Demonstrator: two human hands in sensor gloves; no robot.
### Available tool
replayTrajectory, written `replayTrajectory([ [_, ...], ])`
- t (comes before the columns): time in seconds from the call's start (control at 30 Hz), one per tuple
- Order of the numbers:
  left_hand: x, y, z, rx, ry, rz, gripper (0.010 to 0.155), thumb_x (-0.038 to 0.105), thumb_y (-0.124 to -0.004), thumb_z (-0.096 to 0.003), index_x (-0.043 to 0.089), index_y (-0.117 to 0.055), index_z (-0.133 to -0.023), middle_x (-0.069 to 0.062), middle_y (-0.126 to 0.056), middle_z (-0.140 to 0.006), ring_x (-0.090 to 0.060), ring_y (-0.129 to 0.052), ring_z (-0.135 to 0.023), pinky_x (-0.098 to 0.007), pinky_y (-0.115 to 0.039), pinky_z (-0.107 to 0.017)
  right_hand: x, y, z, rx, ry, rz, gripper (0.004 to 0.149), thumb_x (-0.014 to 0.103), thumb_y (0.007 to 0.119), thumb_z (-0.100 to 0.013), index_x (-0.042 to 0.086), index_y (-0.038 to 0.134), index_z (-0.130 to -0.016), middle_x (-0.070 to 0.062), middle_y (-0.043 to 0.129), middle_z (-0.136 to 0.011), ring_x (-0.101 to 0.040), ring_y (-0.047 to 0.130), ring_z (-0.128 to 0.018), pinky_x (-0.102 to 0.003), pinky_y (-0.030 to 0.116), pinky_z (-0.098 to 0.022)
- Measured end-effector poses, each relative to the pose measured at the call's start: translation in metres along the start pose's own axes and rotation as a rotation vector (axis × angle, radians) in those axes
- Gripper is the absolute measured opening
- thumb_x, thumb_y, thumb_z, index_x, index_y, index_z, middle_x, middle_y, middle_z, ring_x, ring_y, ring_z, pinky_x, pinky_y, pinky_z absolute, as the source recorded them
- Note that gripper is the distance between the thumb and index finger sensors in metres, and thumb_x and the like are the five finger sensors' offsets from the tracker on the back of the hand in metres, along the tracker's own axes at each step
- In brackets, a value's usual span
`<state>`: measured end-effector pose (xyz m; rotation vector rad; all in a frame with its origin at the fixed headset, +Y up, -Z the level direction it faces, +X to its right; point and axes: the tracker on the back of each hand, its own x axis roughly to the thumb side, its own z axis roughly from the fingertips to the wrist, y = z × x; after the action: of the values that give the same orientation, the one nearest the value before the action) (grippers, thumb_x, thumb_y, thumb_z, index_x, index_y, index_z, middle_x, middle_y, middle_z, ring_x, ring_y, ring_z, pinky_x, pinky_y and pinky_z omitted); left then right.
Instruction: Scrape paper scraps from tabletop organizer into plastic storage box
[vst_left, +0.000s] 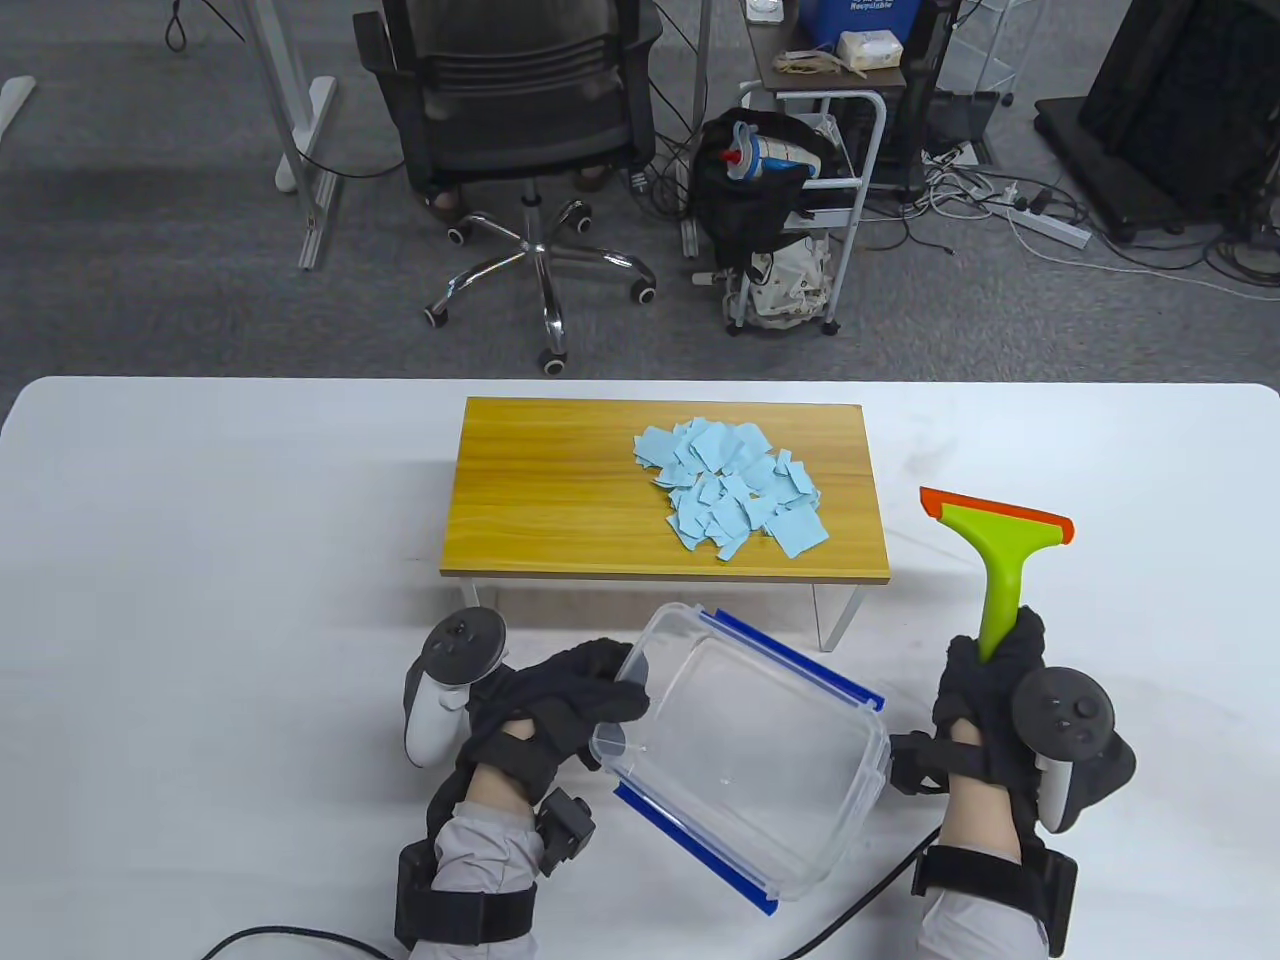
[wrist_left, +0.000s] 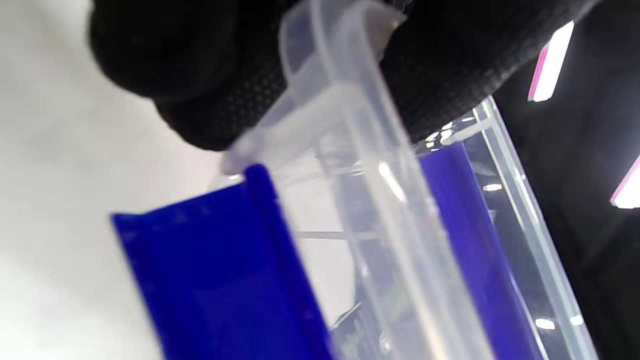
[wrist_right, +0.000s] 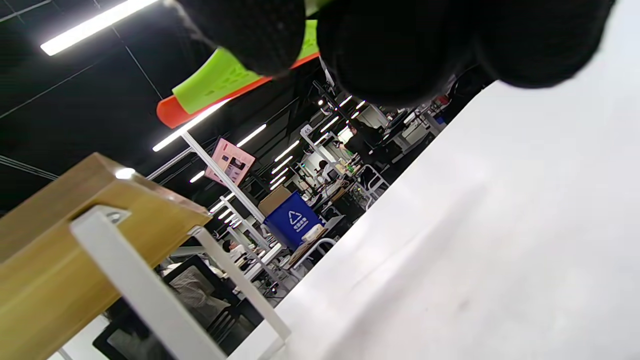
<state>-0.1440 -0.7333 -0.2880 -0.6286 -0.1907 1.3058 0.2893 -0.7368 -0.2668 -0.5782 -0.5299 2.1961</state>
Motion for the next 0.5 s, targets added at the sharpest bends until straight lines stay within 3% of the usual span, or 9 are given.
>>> replayTrajectory([
  [0.07, -0.019, 0.006, -0.004, -0.025, 0.073, -0.015, 0.055, 0.036, -0.094, -0.0534, 0.013, -0.07, -0.097, -0.015, -0.084, -0.086, -0.038, -0.095, -0.045, -0.039, -0.085, -0.031, 0.002, 0.004, 0.001, 0.016, -0.012, -0.037, 0.067, 0.026, 0.08, -0.047, -0.001, 0.045, -0.097, -0.022, 0.073, -0.08, -0.034, 0.092, -0.047, -0.061, 0.077, -0.042],
  [0.2, -0.037, 0.017, -0.006, 0.092, 0.14, -0.01, 0.058, 0.041, -0.091, -0.0555, 0.012, -0.064, -0.099, -0.014, -0.081, -0.085, -0.033, -0.094, -0.046, -0.035, -0.085, -0.031, 0.015, 0.006, 0.002, 0.065, -0.089, -0.156, 0.069, 0.027, 0.075, -0.05, -0.003, 0.037, -0.099, -0.026, 0.068, -0.083, -0.038, 0.09, -0.051, -0.064, 0.076, -0.043],
  [0.33, -0.039, 0.013, -0.013, 0.234, 0.101, -0.063, 0.062, 0.05, -0.09, -0.0558, 0.015, -0.058, -0.097, -0.008, -0.079, -0.079, -0.022, -0.095, -0.044, -0.026, -0.086, -0.029, 0.064, -0.008, 0.005, 0.12, -0.216, -0.367, 0.072, 0.022, 0.074, -0.051, -0.004, 0.029, -0.101, -0.036, 0.063, -0.085, -0.049, 0.091, -0.053, -0.068, 0.077, -0.04],
  [0.43, -0.04, 0.007, -0.019, 0.3, 0.091, -0.062, 0.062, 0.052, -0.089, -0.0554, 0.016, -0.059, -0.096, -0.007, -0.079, -0.076, -0.019, -0.095, -0.041, -0.024, -0.086, -0.027, 0.094, -0.01, 0.014, 0.084, -0.294, -0.304, 0.072, 0.024, 0.077, -0.051, 0.004, 0.032, -0.104, -0.032, 0.065, -0.087, -0.04, 0.098, -0.049, -0.052, 0.091, -0.032],
  [0.5, -0.045, 0.002, -0.023, 0.306, 0.068, -0.033, 0.062, 0.055, -0.087, -0.0571, 0.017, -0.057, -0.096, -0.006, -0.078, -0.075, -0.017, -0.094, -0.041, -0.022, -0.085, -0.028, 0.106, -0.003, 0.024, -0.04, -0.38, -0.285, 0.069, 0.022, 0.081, -0.049, 0.008, 0.042, -0.105, -0.036, 0.07, -0.085, -0.038, 0.101, -0.04, -0.041, 0.093, -0.022],
])
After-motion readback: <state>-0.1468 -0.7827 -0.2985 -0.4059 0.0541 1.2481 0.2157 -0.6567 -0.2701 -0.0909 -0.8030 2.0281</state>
